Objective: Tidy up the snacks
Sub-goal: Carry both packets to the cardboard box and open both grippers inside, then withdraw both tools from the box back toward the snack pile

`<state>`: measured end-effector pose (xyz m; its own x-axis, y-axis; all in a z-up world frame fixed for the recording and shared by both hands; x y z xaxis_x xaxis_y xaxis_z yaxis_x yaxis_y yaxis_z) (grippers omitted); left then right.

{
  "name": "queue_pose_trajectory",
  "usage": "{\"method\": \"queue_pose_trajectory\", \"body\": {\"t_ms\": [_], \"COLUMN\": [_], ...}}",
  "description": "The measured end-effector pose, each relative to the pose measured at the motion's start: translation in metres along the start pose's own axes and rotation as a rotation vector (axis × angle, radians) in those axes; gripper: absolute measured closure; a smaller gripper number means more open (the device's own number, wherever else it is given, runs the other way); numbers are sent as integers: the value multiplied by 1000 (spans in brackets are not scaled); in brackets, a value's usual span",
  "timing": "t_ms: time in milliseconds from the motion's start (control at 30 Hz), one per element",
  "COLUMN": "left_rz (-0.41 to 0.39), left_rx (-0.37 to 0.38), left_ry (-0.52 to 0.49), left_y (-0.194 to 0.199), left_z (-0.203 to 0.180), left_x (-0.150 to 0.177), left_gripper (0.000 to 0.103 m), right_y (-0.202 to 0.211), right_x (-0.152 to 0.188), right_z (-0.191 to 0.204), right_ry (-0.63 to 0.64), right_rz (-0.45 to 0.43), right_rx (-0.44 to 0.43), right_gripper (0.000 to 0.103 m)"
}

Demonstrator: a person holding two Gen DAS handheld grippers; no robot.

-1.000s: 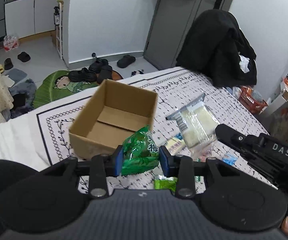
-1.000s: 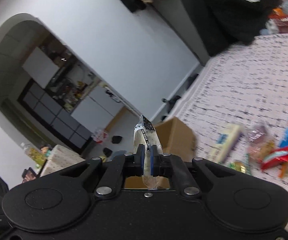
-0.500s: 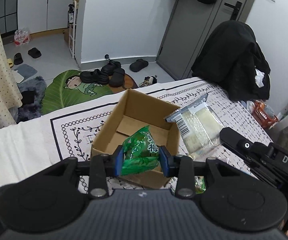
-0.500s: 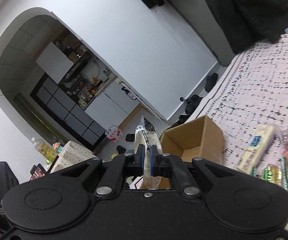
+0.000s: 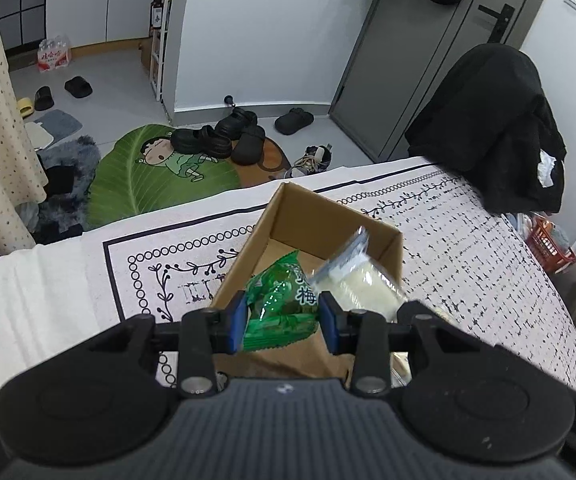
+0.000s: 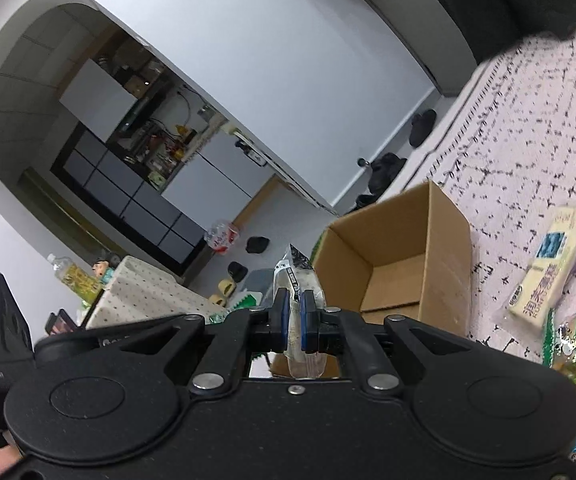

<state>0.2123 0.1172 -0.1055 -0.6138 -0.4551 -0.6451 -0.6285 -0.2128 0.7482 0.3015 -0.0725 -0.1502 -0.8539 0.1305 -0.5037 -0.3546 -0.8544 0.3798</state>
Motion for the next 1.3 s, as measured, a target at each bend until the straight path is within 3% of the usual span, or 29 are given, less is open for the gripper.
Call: {"method": "queue_pose_trajectory", "body": {"t_ms": [333,467,567,700,733,800,933,1100,1167,1300], "left_rz": [35,53,60,75,74,67,65,41,30,7], "left_rx": [-2,-10,-49,-68,-74,-80,-88,-95,-95,-81], "left_ry": [5,22,35,50,50,49,51,32,26,9], "left_y": [-24,-28,-27,-22,-20,-15,-8,5,12,25], "left_z": [0,4,6,9,10,11,12,10,10,8], "left_x": [-5,-7,-9,-11,-12,-12,-10,-8,-8,-7], "left_gripper": [61,51,30,22,20,19,13,1,0,0], "right_y": [-6,-8,-9,-9,-9,-9,0,13,20,31], "right_x": [2,3,2,2,2,1,-1,-6,-8,-13], "right_z": [-6,-10,-12,-10,-10,-8,-1,1,2,8], "right_ry": [-22,-30,-40,-31,-30,-25,0,11,14,40], "right_rz": [10,17,22,18,23,33,3,-40,-56,-70], "right_rx": [37,54,65,71,73,72,93,139,164,185], "right_gripper": [98,98,98,97,91,90,57,37,22,16]}}
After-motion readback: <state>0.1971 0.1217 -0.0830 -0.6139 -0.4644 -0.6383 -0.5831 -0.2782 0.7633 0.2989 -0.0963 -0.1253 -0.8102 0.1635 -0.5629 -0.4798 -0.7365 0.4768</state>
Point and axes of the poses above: each gripper's, at about its wrist camera, not at the fingertips, and y roughly against the way its jaws point, z to its left, x to its underside, the point moved 3 cm from there along -y, roughly the way its jaws point, and after that the axes turned 7 degrees about -y, right-handed, at the moved point
